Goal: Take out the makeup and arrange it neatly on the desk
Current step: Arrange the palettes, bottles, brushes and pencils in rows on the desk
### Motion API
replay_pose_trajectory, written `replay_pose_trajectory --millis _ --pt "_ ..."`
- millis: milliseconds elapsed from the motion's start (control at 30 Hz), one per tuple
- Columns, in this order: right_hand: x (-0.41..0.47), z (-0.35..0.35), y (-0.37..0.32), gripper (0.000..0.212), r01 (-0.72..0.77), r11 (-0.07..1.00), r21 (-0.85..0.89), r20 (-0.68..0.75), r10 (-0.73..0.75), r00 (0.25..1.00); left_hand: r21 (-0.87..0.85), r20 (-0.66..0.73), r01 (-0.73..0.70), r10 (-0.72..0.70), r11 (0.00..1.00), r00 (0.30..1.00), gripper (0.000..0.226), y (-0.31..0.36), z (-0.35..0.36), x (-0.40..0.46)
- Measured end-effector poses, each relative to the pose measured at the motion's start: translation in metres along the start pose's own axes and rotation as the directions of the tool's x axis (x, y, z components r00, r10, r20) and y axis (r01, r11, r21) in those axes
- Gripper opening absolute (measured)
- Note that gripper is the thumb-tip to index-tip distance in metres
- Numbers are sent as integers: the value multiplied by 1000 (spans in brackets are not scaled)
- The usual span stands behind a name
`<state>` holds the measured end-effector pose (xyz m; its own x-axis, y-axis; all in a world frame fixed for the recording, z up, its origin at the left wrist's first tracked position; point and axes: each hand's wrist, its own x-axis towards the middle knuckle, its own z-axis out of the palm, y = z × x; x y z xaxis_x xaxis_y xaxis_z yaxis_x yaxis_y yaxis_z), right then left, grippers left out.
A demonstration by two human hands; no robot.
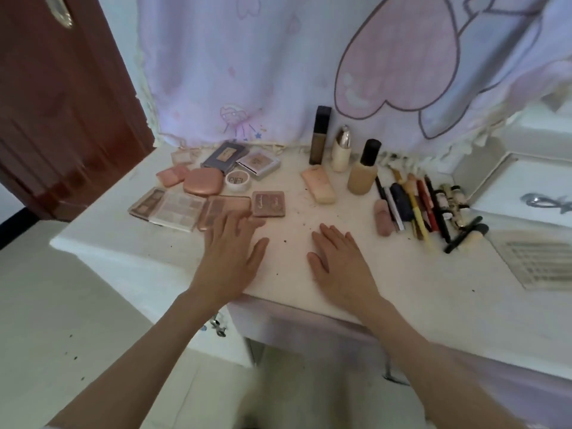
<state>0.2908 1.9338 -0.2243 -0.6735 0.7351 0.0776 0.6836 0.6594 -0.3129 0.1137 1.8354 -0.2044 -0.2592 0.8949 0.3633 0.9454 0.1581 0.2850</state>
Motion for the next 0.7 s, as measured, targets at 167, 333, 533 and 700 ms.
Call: replay_pose_trajectory --millis 167,333,533,700 --pt "-44 -6 16 61 -127 979 -158 50 136 989 127 329 -134 86 983 941 55 16 23 -25" --pt "-52 -8 12 63 -150 970 -190 61 164 985 156 341 -86 28 984 940 58 24 19 -31" --pt "-61 -6 13 73 -111 962 -250 28 122 992 134 285 -128 85 983 955 66 25 17 -42" --pt "-66 -11 10 65 -107 962 -251 81 131 988 145 338 -146 89 979 937 70 24 14 -41"
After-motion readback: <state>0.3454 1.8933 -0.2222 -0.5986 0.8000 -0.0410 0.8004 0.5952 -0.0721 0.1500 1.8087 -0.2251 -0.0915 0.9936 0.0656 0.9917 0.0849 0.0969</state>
